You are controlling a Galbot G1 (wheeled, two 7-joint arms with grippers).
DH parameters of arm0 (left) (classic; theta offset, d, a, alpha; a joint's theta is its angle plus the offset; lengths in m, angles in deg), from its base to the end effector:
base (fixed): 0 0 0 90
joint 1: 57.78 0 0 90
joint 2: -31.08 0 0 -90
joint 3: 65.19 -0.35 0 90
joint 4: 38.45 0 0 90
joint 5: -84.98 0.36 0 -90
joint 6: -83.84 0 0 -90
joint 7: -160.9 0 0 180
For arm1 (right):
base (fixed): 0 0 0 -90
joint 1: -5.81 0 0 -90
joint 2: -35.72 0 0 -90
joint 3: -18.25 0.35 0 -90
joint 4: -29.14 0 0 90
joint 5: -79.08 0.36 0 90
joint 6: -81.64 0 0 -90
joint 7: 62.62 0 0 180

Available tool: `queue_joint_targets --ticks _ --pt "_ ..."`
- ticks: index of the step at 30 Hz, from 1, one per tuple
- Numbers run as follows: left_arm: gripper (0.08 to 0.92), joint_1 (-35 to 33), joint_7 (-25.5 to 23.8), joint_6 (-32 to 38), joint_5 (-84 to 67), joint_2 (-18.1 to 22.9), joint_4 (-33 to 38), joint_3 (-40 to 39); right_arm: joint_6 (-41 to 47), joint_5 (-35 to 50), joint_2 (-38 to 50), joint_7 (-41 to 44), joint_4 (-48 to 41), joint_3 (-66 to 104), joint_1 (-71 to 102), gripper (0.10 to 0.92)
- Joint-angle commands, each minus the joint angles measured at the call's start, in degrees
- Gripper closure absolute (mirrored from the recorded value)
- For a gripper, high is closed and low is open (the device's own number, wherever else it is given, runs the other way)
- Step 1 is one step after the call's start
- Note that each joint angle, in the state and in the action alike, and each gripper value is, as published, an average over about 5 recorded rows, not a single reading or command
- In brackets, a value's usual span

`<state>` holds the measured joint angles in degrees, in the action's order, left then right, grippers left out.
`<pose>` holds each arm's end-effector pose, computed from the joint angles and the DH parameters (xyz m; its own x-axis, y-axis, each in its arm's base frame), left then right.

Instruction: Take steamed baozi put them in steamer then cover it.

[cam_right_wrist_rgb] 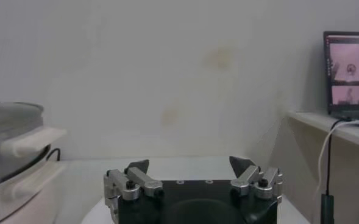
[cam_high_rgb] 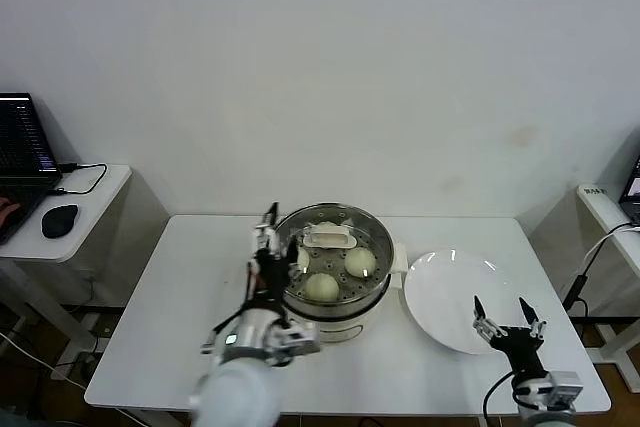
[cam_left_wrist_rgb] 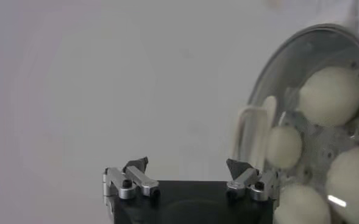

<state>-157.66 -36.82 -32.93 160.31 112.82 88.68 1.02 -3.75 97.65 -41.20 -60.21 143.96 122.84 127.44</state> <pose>0.2333 -0.0955 -0.1908 -0.9959 0.0893 -0.0103 0.0208 0.3406 0.9400 0.1774 -0.1252 -0.3149 -0.9853 0.0848 0.1483 0.0866 0.9962 0.0053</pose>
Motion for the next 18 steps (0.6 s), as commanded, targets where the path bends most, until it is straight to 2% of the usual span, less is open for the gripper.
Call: queue_joint_targets --ticks 1,6,9,13,18 --pt "0.177 -18.16 14.01 23.13 -60.61 -7.91 5.20 29.16 -2.06 0.85 0.71 -0.02 0.00 -2.12 2.08 0.203" --pt "0.177 -24.37 17.25 28.89 -68.47 -6.46 -2.57 33.59 -5.48 -2.81 0.18 0.23 -3.33 -2.01 2.23 0.202" --pt "0.177 -26.85 17.22 29.34 -70.28 -6.71 -4.68 33.49 -3.31 -5.03 -0.20 -0.16 -2.86 -1.64 2.77 0.203" --pt "0.177 -26.91 16.83 26.19 -71.48 -6.13 -6.54 33.15 0.94 -3.17 0.26 -0.63 -1.15 -2.04 3.81 0.203" --pt "0.177 -26.48 17.21 19.96 -72.03 -5.85 -8.85 32.88 1.58 -2.76 0.30 -0.95 -1.03 -1.90 4.67 0.202"
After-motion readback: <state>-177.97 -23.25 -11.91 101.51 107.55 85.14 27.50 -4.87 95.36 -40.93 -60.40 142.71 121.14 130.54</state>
